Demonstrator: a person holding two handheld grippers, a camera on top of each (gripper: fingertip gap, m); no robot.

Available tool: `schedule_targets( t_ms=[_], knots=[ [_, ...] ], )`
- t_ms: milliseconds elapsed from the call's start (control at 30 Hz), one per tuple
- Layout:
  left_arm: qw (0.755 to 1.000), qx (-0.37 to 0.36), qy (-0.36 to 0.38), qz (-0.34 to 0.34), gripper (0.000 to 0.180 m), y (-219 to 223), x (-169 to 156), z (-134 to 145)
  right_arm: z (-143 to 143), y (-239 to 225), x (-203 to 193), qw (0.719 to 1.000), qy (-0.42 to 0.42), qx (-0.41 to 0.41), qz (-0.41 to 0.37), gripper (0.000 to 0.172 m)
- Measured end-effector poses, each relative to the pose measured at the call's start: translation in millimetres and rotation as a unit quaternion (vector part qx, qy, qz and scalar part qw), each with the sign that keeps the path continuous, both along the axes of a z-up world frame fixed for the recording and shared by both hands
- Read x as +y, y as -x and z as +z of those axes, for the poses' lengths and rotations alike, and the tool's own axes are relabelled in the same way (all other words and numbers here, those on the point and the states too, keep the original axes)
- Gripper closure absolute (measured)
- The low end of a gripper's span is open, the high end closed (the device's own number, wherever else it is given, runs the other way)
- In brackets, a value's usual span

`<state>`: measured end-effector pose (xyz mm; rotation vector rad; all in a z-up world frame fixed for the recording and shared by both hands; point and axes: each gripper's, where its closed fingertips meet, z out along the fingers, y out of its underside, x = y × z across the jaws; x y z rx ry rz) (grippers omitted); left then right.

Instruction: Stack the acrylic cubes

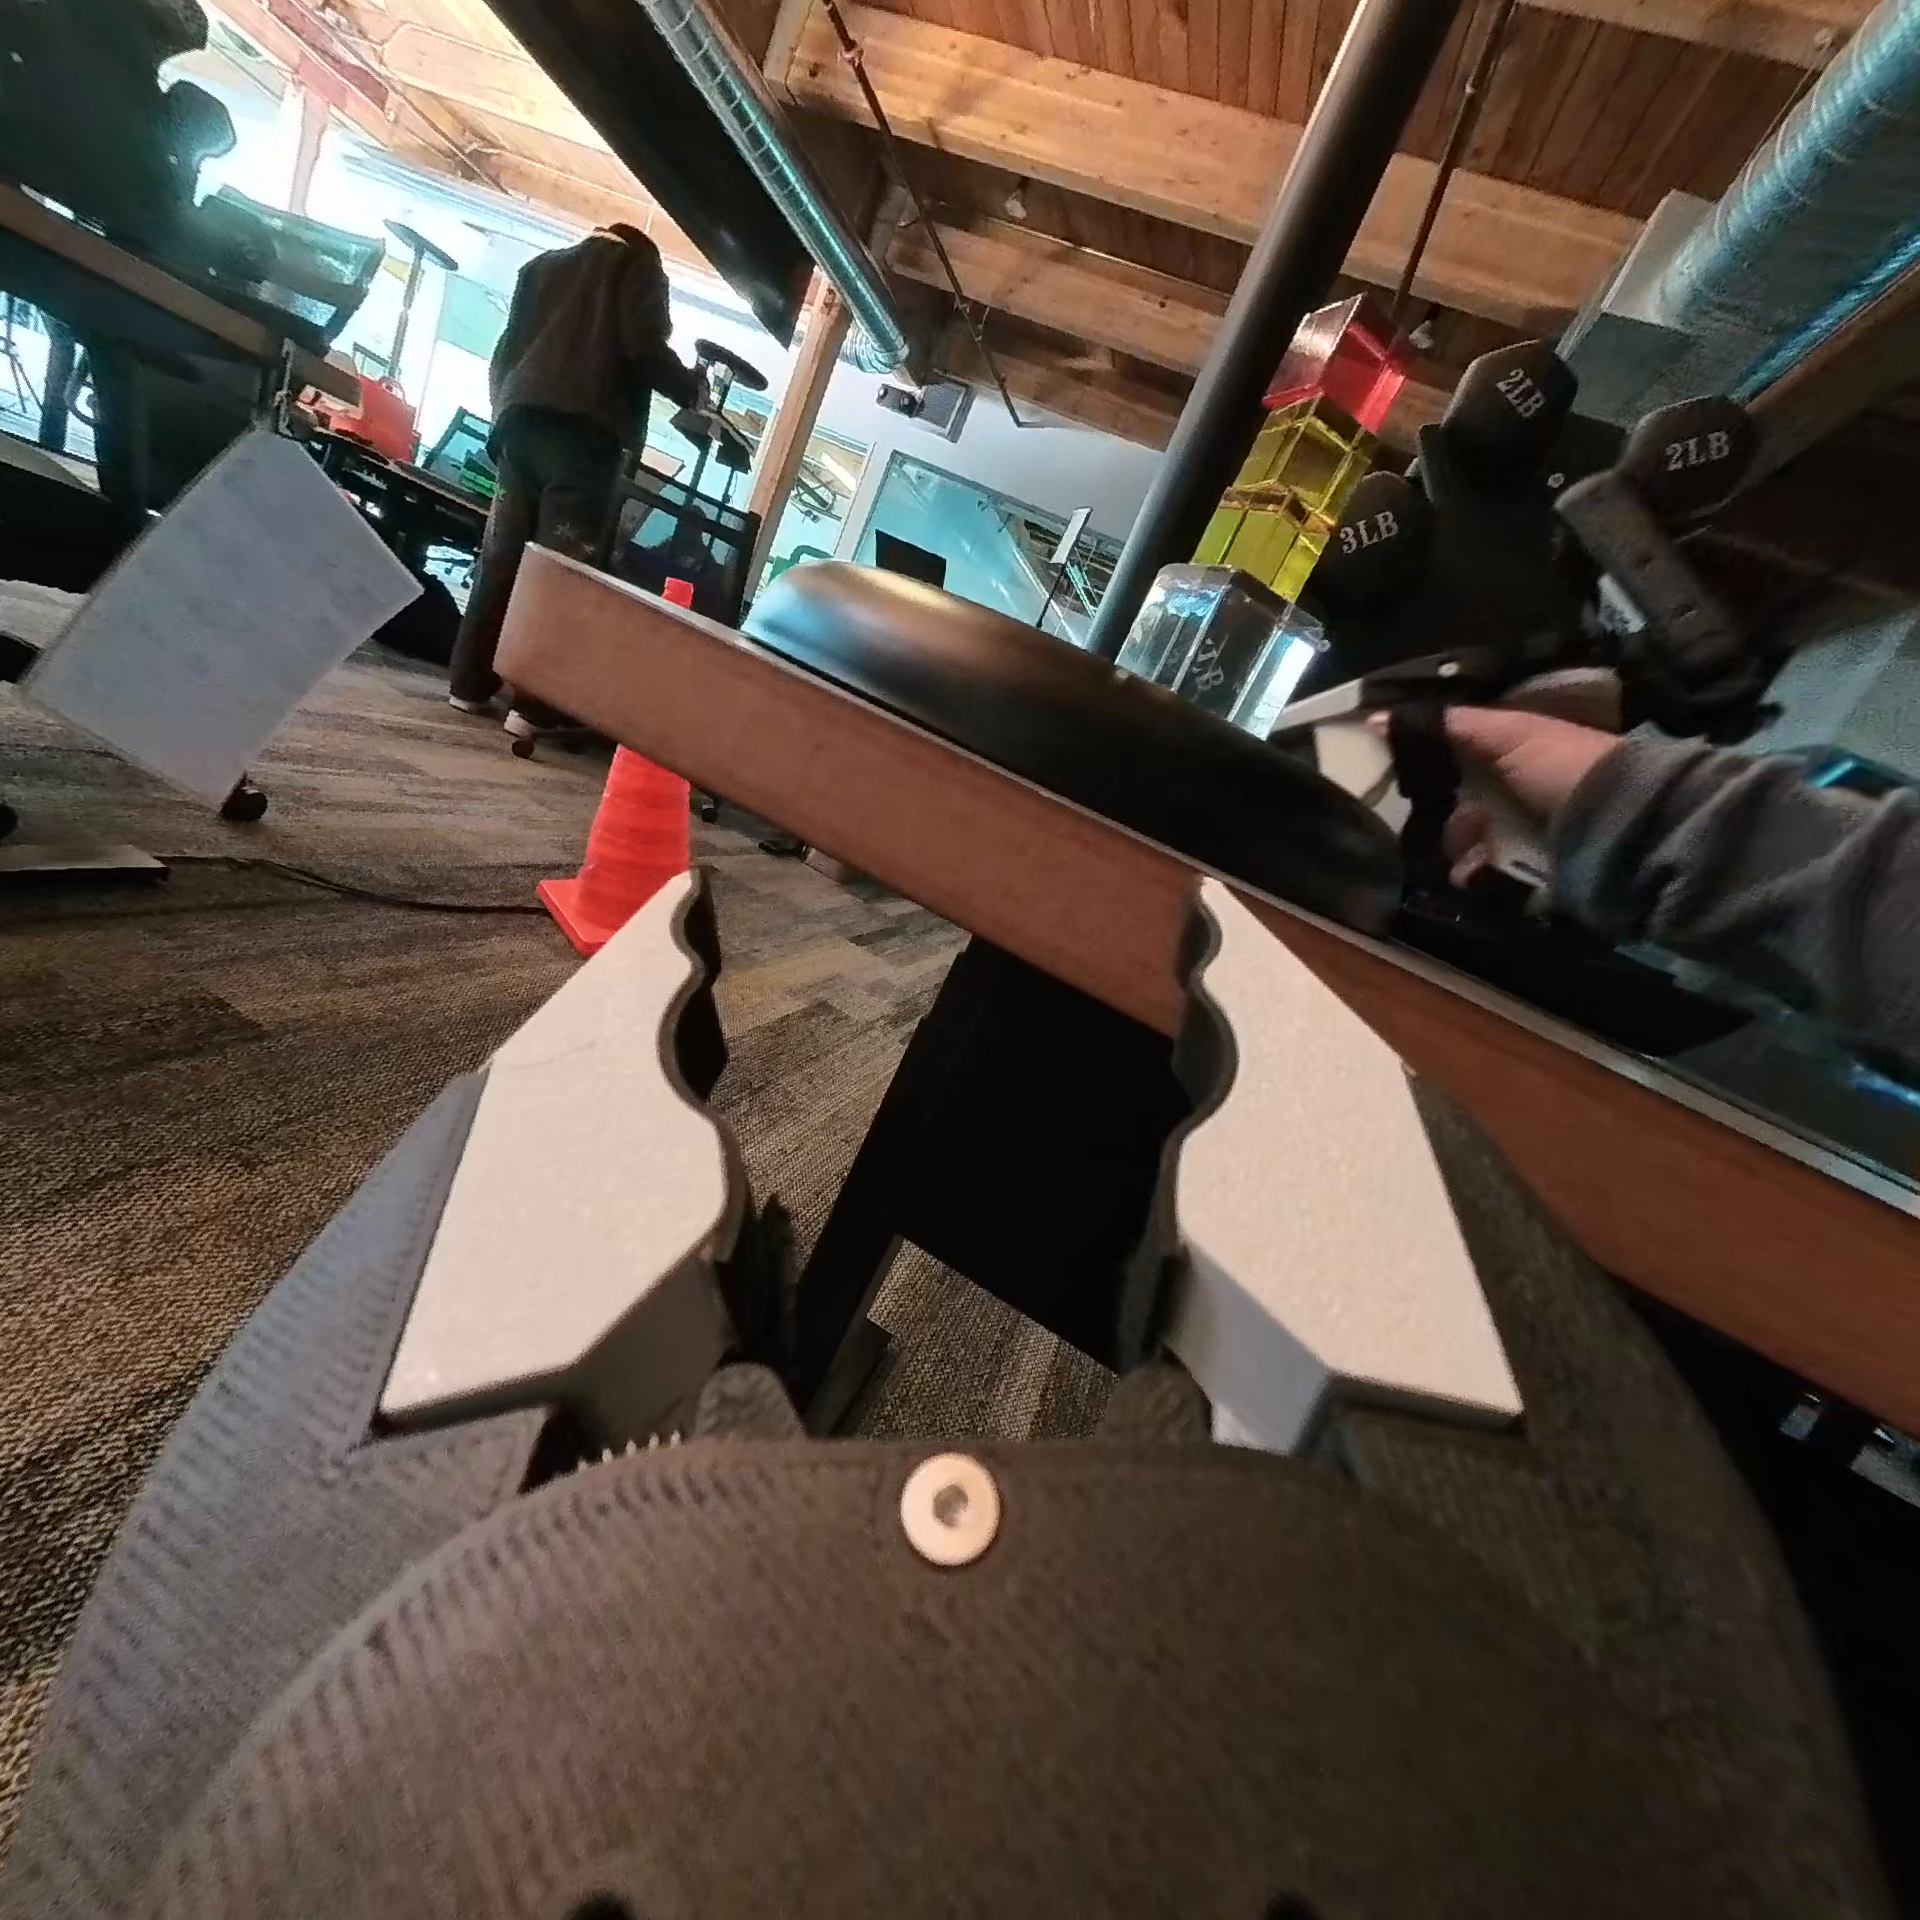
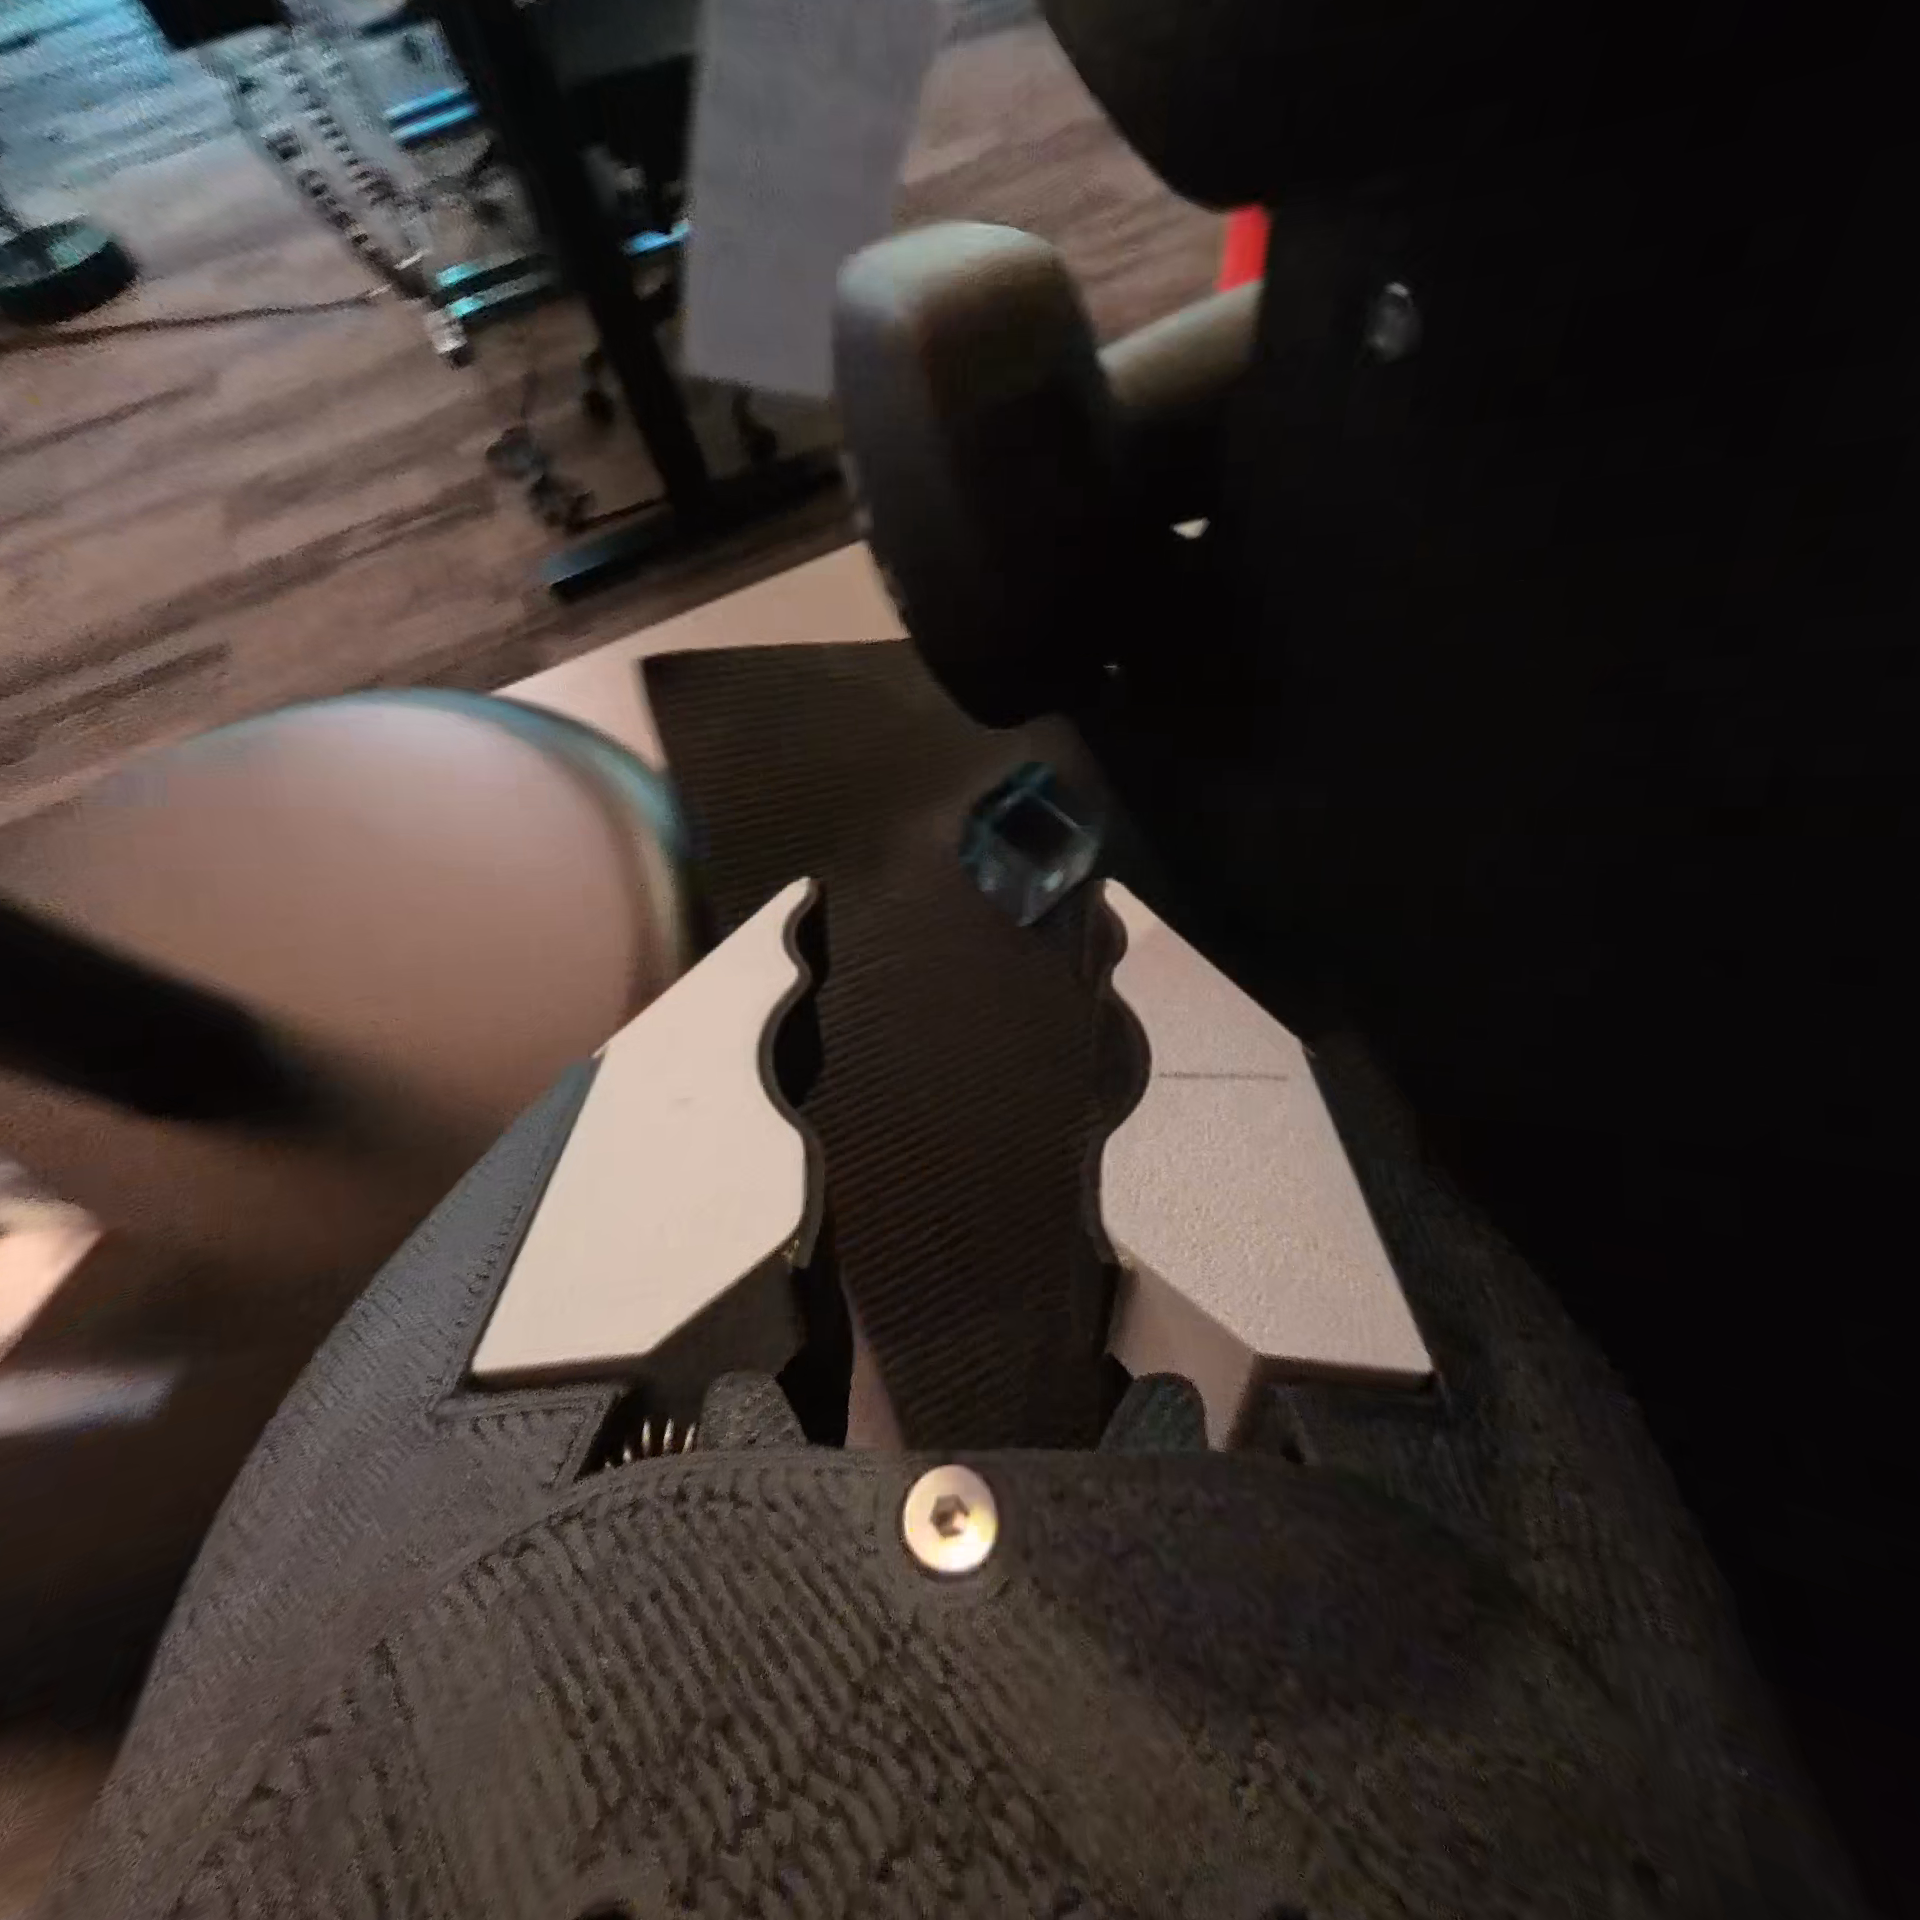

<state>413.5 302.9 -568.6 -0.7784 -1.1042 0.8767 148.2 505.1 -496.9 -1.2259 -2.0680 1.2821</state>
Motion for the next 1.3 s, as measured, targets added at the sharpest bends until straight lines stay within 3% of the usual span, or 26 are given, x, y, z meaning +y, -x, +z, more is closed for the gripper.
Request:
schedule_targets(
  t_ms=[133,300,333,400,500,667,833,933,1100,1300],
  knots=[
    [1.0,0.0,0.0,0.0,0.092,0.2,-0.3,0.0,-18.4,25.7,-0.5,0.998,0.0,-0.01,-0.066,0.119],
    [1.0,-0.001,0.003,0.0,0.092,0.2,-0.6,-0.2,-42.6,37.4,-6.9,0.994,-0.048,-0.048,-0.081,0.115],
    [1.0,-0.002,0.002,-0.001,0.092,0.3,-0.6,-0.4,-42.7,38.6,-7.6,0.994,-0.051,-0.048,-0.079,0.116],
    [1.0,-0.002,0.001,-0.002,0.092,0.6,-0.8,-0.6,-41.0,39.7,-9.0,0.995,-0.046,-0.045,-0.073,0.137],
    [1.0,-0.002,0.001,-0.002,0.092,0.5,-0.8,-0.7,-38.1,36.8,-9.8,0.997,-0.032,-0.043,-0.063,0.138],
    [1.0,-0.003,0.002,-0.003,0.093,0.5,-0.6,-0.9,-5.0,9.6,-19.5,0.999,-0.026,0.032,0.008,0.138],
    [1.0,-0.001,-0.004,-0.005,0.093,1.2,-1.0,-1.4,77.8,-60.5,-49.1,0.978,0.059,0.133,0.148,0.138],
    [1.0,-0.001,-0.006,-0.005,0.093,1.3,-1.0,-1.5,109.5,-109.1,-77.5,0.956,0.095,0.101,0.259,0.138],
    [1.0,-0.003,-0.002,-0.003,0.093,1.0,-0.8,-1.6,118.4,-158.2,-117.6,0.926,0.061,0.046,0.371,0.138],
    [1.0,-0.006,0.003,-0.003,0.093,0.7,-0.4,-1.9,112.4,-160.8,-138.2,0.921,-0.02,0.056,0.385,0.138]
  ],
)
